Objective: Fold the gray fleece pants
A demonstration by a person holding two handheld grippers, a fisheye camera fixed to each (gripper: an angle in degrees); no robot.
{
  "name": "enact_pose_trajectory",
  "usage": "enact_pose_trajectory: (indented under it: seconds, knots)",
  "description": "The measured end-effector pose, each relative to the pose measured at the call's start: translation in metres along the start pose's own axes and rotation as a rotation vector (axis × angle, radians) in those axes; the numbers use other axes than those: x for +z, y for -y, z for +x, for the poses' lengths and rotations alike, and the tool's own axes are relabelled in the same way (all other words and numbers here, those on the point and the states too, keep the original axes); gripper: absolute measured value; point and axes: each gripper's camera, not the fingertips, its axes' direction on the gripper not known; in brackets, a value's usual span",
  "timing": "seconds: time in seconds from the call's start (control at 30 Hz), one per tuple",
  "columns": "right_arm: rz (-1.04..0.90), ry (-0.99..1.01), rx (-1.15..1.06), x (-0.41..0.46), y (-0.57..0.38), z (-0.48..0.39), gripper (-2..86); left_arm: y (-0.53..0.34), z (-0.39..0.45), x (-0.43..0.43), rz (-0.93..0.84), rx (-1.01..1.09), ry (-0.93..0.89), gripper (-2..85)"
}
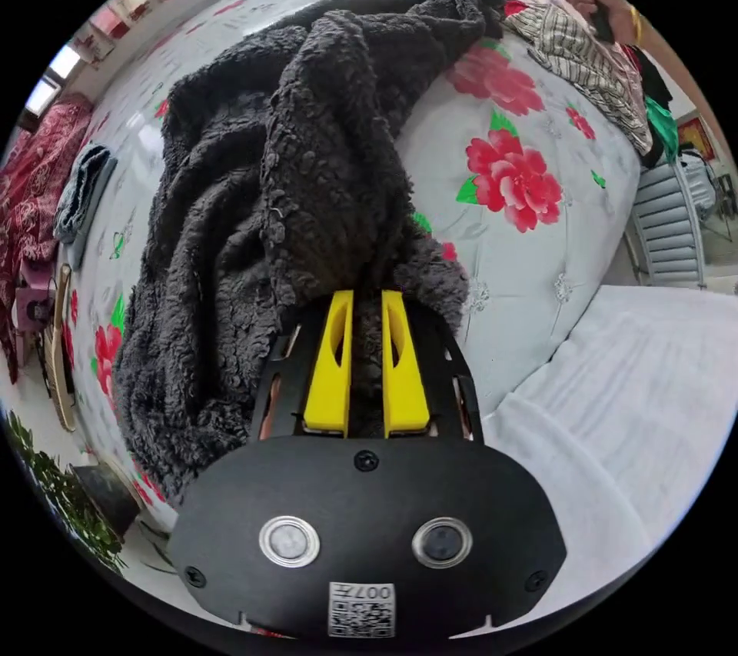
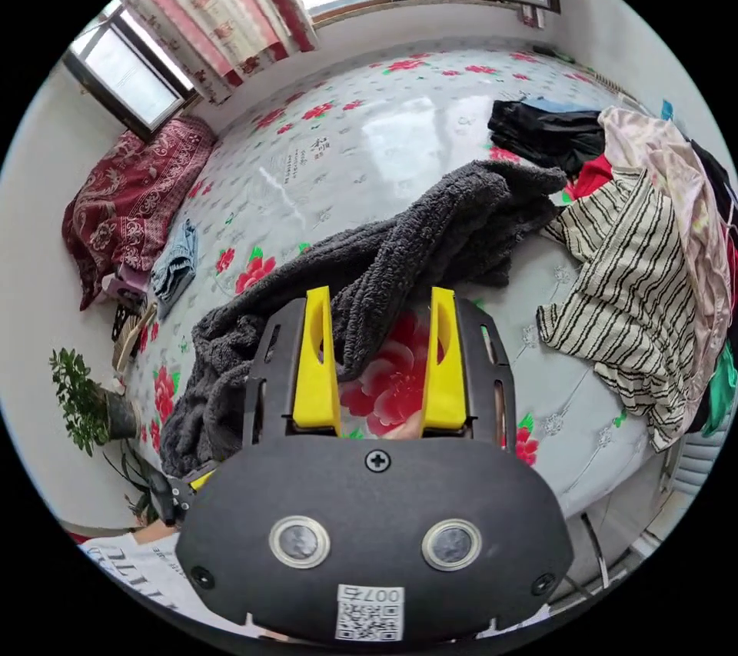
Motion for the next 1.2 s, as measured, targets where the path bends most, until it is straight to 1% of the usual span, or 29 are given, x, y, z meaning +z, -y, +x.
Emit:
enact_pose_trajectory:
  seconds: [0.07, 0.1, 0.17, 0.2, 0.27, 0.3, 0.37, 0.47, 0.53, 0.67, 0.73, 0.83, 1.0, 1.07, 1.1, 1.13, 1.2]
  knots:
    - [-0.041, -0.030, 0.021, 0.018, 0.014, 0.015, 14.7, -0.020, -0.019, -0.010, -0.008, -0.011, 0.005, 0.7]
    - [-0.054, -0.040, 0.025, 0.023, 0.017, 0.019, 14.8, -0.029, -0.027, -0.015, 0.001, -0.032, 0.004, 0.3]
    - [-0.113, -0.031, 0.044, 0.044, 0.024, 0.041, 14.8, -0.076, -0.072, -0.041, 0.031, -0.186, -0.040, -0.5]
    - [-0.128, -0.023, 0.054, 0.048, 0.025, 0.048, 14.6, -0.091, -0.085, -0.048, 0.045, -0.227, -0.053, -0.6]
    - [-0.159, 0.065, 0.093, 0.061, 0.020, 0.077, 13.8, -0.153, -0.134, -0.077, 0.070, -0.397, -0.053, -0.8]
    - [-0.157, 0.098, 0.106, 0.062, 0.016, 0.084, 13.5, -0.168, -0.146, -0.083, 0.072, -0.445, -0.048, -0.8]
    - [-0.149, 0.231, 0.143, 0.061, -0.008, 0.107, 12.9, -0.223, -0.187, -0.108, 0.131, -0.657, -0.047, -0.9]
    - [-0.151, 0.287, 0.199, 0.058, -0.052, 0.135, 13.3, -0.265, -0.211, -0.118, 0.220, -0.846, -0.062, -0.9]
    - [-0.147, 0.345, 0.280, 0.056, -0.074, 0.160, 13.7, -0.274, -0.214, -0.111, 0.221, -0.899, -0.055, -0.9]
    - [-0.068, 0.414, 0.475, 0.048, -0.085, 0.221, 13.7, -0.270, -0.218, -0.100, 0.242, -0.912, -0.078, -0.9]
    - [-0.060, 0.415, 0.504, 0.050, -0.075, 0.239, 13.5, -0.265, -0.224, -0.103, 0.263, -0.896, -0.082, -0.8]
    - [-0.126, 0.306, 0.517, 0.063, -0.066, 0.254, 13.0, -0.260, -0.233, -0.114, 0.279, -0.862, -0.072, -0.8]
    - [-0.094, 0.314, 0.486, 0.061, -0.075, 0.260, 9.9, -0.280, -0.232, -0.120, 0.305, -0.855, -0.080, -0.8]
    - [-0.105, 0.304, 0.474, 0.061, -0.076, 0.264, 7.6, -0.291, -0.232, -0.113, 0.298, -0.880, -0.122, -0.8]
    - [-0.105, 0.318, 0.464, 0.061, -0.075, 0.264, 6.8, -0.292, -0.233, -0.112, 0.299, -0.885, -0.134, -0.8]
    - [-0.105, 0.415, 0.443, 0.062, -0.073, 0.265, 5.1, -0.294, -0.232, -0.112, 0.311, -0.888, -0.145, -0.8]
    - [-0.063, 0.496, 0.473, 0.056, -0.071, 0.266, 2.9, -0.292, -0.232, -0.115, 0.325, -0.879, -0.139, -0.8]
